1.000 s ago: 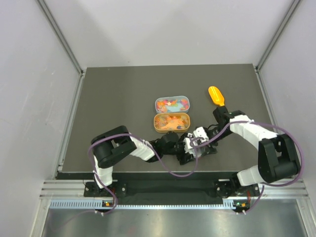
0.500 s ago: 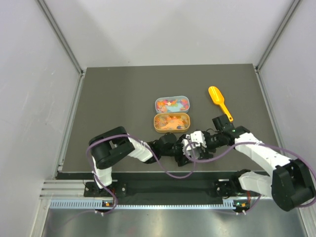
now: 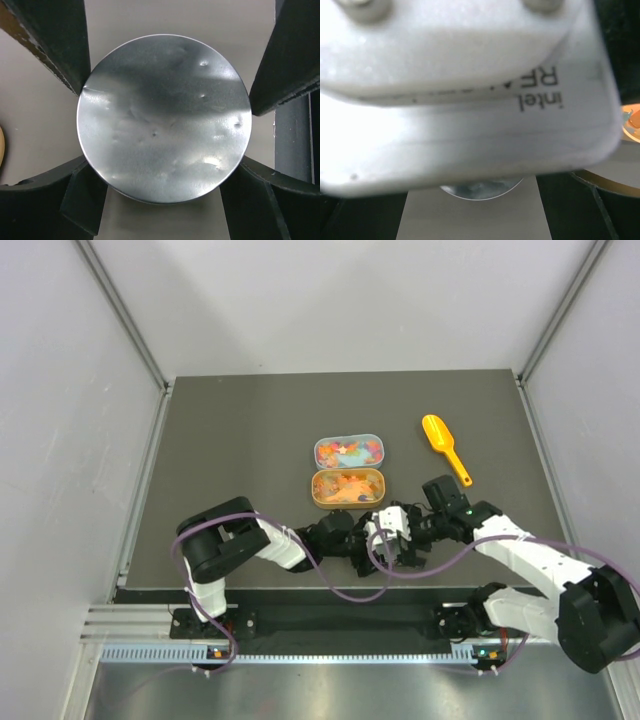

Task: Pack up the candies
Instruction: Screw the bottle lid onto the packing bottle.

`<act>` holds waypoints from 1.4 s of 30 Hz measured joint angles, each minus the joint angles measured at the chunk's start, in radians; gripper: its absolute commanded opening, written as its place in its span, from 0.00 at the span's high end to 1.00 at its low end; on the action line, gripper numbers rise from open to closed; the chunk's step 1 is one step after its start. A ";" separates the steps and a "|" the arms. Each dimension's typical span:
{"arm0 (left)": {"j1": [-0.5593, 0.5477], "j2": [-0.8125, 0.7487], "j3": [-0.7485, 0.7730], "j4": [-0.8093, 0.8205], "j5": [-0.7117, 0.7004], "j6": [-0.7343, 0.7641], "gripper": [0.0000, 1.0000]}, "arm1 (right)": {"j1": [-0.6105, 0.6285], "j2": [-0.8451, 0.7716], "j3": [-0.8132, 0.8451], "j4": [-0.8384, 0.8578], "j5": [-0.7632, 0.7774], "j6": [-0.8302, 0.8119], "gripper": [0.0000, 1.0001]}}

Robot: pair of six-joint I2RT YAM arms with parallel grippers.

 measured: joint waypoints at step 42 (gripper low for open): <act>-0.005 0.038 0.040 0.008 -0.003 -0.007 0.64 | -0.229 0.427 0.420 -0.749 -0.054 -0.964 0.00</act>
